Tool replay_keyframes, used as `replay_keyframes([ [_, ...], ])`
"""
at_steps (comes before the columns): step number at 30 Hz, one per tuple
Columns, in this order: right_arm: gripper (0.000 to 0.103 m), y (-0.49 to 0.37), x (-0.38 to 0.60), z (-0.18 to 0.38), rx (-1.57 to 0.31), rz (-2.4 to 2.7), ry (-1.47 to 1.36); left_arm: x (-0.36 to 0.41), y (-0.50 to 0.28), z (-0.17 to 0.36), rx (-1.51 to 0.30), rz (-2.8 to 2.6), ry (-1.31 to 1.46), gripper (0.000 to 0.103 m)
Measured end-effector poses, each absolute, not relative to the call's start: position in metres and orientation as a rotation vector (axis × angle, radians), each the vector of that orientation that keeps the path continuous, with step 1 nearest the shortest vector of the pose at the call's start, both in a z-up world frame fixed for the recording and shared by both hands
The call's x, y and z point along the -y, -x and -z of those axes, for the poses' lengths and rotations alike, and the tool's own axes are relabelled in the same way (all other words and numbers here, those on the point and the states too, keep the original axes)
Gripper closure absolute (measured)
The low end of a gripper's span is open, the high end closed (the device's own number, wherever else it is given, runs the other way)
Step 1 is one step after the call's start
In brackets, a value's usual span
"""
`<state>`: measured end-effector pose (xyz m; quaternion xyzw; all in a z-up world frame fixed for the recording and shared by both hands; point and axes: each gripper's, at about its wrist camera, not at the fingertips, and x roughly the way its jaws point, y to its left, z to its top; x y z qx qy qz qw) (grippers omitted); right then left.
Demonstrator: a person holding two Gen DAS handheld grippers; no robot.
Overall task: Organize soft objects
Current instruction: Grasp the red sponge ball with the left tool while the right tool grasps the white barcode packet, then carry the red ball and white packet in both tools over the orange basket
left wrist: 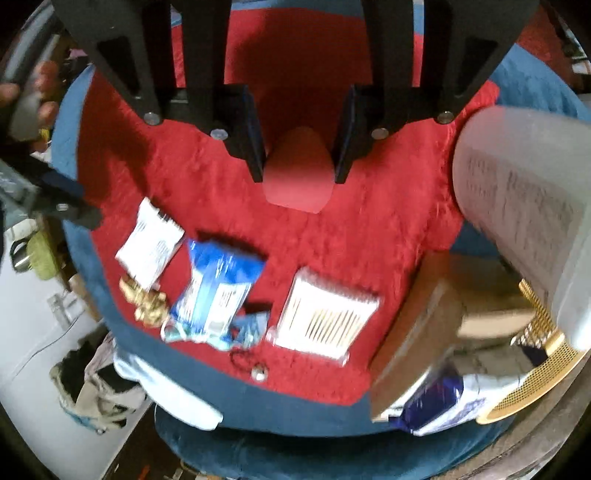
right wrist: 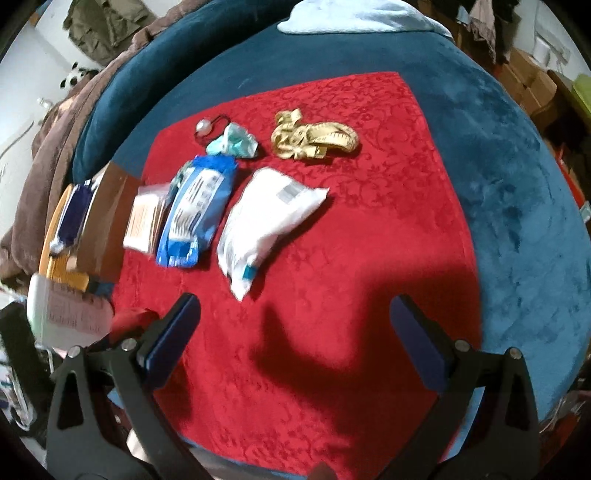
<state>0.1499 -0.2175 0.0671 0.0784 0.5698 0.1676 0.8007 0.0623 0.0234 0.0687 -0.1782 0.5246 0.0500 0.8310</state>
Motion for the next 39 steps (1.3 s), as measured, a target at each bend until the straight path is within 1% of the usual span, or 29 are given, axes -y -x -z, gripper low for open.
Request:
replay_keyframes([
  [4, 0.001, -0.168, 0.206, -0.062, -1.217, -0.337, -0.226, -0.039, -0.073, -0.066, -1.117, -0.106, 0.422, 0.066],
  [6, 0.002, -0.177, 0.196, -0.058, -1.213, -0.314, -0.241, -0.047, -0.079, -0.057, -1.13, -0.117, 0.439, 0.066],
  [7, 0.007, -0.18, 0.191, -0.056, -1.215, -0.297, -0.243, -0.05, -0.081, -0.053, -1.137, -0.123, 0.451, 0.066],
  [8, 0.016, -0.184, 0.186, -0.053, -1.225, -0.269, -0.238, -0.05, -0.08, -0.049, -1.14, -0.124, 0.461, 0.066],
  [9, 0.02, -0.188, 0.181, -0.05, -1.238, -0.243, -0.227, -0.051, -0.079, -0.047, -1.143, -0.125, 0.468, 0.066],
  [10, 0.023, -0.192, 0.176, -0.046, -1.253, -0.223, -0.221, -0.053, -0.08, -0.045, -1.145, -0.125, 0.474, 0.066],
  [12, 0.023, -0.198, 0.167, -0.038, -1.272, -0.207, -0.222, -0.054, -0.082, -0.042, -1.143, -0.121, 0.482, 0.066],
  [13, 0.029, -0.2, 0.162, -0.035, -1.276, -0.189, -0.204, -0.054, -0.083, -0.042, -1.142, -0.115, 0.486, 0.066],
  [14, 0.042, -0.201, 0.16, -0.034, -1.274, -0.179, -0.188, -0.053, -0.083, -0.041, -1.141, -0.114, 0.488, 0.066],
  [15, 0.049, -0.201, 0.159, -0.034, -1.27, -0.175, -0.176, -0.053, -0.084, -0.041, -1.142, -0.112, 0.489, 0.066],
  [16, 0.059, -0.2, 0.159, -0.035, -1.262, -0.178, -0.171, -0.054, -0.085, -0.041, -1.142, -0.11, 0.49, 0.066],
  [17, 0.06, -0.197, 0.162, -0.039, -1.247, -0.187, -0.178, -0.054, -0.085, -0.04, -1.142, -0.109, 0.494, 0.066],
  [25, 0.061, -0.159, 0.182, -0.072, -1.163, -0.267, -0.174, -0.05, -0.076, -0.055, -1.126, -0.102, 0.488, 0.065],
  [34, 0.061, -0.107, 0.165, -0.081, -1.206, -0.398, -0.125, -0.042, -0.049, -0.093, -1.114, -0.078, 0.433, 0.065],
  [39, 0.061, -0.083, 0.151, -0.094, -1.222, -0.43, -0.121, -0.052, -0.025, -0.114, -1.1, -0.071, 0.439, 0.065],
])
